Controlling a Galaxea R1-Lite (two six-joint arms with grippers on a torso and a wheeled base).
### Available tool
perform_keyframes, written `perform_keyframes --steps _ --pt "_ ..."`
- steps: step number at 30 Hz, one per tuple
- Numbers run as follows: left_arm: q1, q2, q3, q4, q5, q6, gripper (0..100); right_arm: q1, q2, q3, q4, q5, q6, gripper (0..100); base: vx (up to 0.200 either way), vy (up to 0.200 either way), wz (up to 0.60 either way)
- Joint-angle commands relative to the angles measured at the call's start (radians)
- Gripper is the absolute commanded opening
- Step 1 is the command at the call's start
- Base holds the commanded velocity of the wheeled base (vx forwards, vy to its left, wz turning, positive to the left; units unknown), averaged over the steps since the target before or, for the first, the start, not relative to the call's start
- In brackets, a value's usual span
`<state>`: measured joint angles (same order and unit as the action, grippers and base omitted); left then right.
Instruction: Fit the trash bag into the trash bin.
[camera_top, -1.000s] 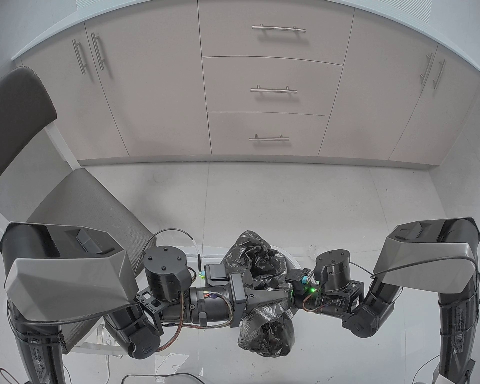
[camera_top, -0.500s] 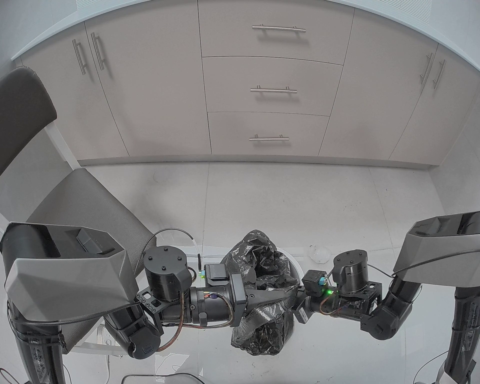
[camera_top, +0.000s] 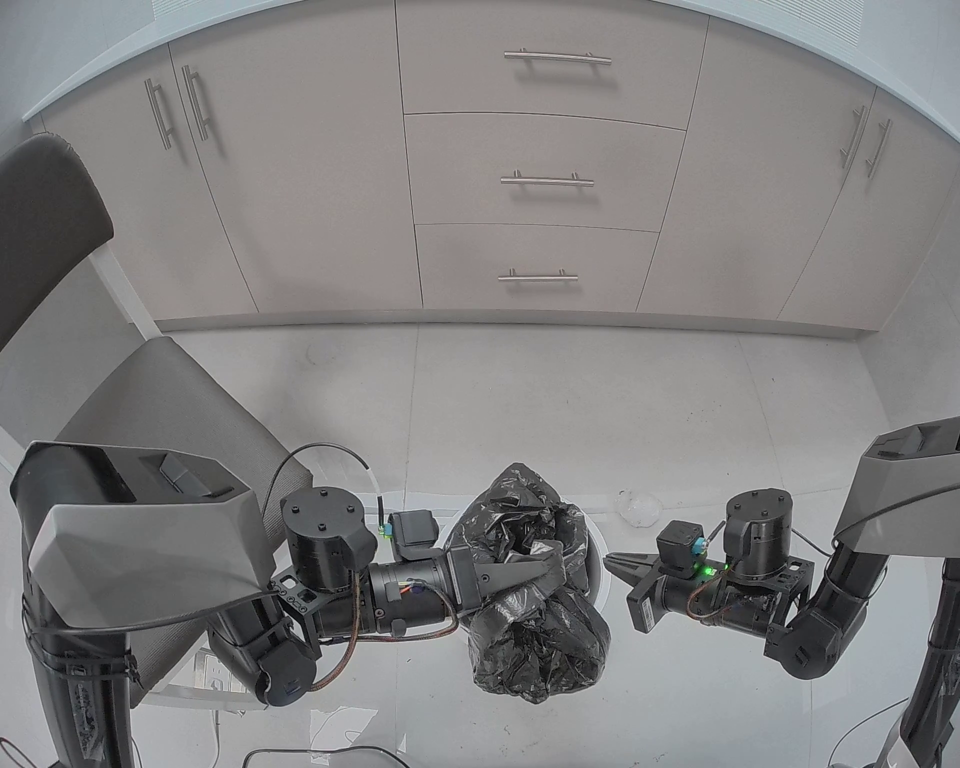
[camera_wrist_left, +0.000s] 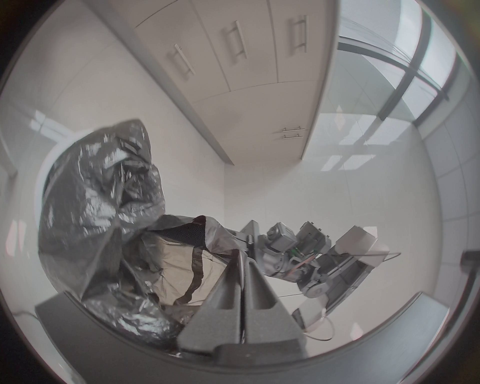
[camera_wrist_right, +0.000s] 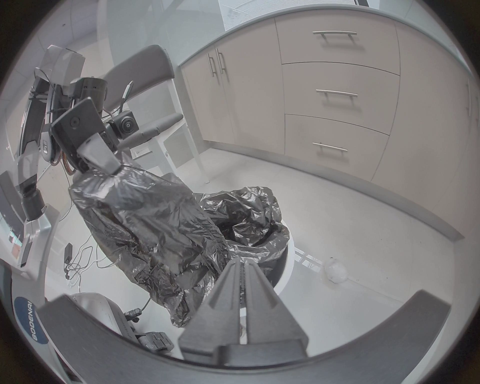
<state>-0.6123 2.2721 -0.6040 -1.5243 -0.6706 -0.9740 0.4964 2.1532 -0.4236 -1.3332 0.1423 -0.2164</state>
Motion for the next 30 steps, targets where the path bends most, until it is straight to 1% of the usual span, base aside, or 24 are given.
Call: perform_keyframes --steps 1,3,6,7,10,14,15,20,30 --pt "0.045 0.024 -0.003 0.003 0.003 0.089 0 -0.012 0.002 0.006 -0.008 0.0 0.012 0 0.0 0.0 0.0" --pt "0.046 0.023 -0.002 0.004 0.003 0.089 0 -0.012 0.002 0.006 -0.008 0.0 0.017 0 0.0 0.0 0.0" --pt "0.039 0.021 0.001 0.003 0.025 0.089 0 -0.002 -0.004 0.008 -0.006 0.005 0.037 0 0.0 0.0 0.0" --pt "0.029 0.02 0.0 0.003 0.049 0.084 0 0.007 -0.007 0.011 0.0 0.006 0.057 0 0.0 0.0 0.0" --pt "0.025 0.015 0.0 -0.001 0.056 0.074 0 0.024 -0.001 0.025 0.002 0.008 0.06 0 0.0 0.0 0.0" --pt "0.022 -0.036 0.004 -0.004 0.054 -0.029 0 0.028 0.045 0.006 0.002 0.036 0.037 0 0.0 0.0 0.0" --pt "0.017 -0.048 0.007 -0.004 0.051 -0.046 0 0.028 0.05 -0.003 0.002 0.036 0.035 100 0.0 0.0 0.0" --pt "-0.012 -0.082 0.026 -0.005 0.051 -0.06 0 0.044 0.057 -0.017 0.003 0.031 0.038 100 0.0 0.0 0.0" --pt "-0.017 -0.083 0.026 -0.005 0.051 -0.061 0 0.036 0.077 -0.034 0.003 0.029 0.037 100 0.0 0.0 0.0"
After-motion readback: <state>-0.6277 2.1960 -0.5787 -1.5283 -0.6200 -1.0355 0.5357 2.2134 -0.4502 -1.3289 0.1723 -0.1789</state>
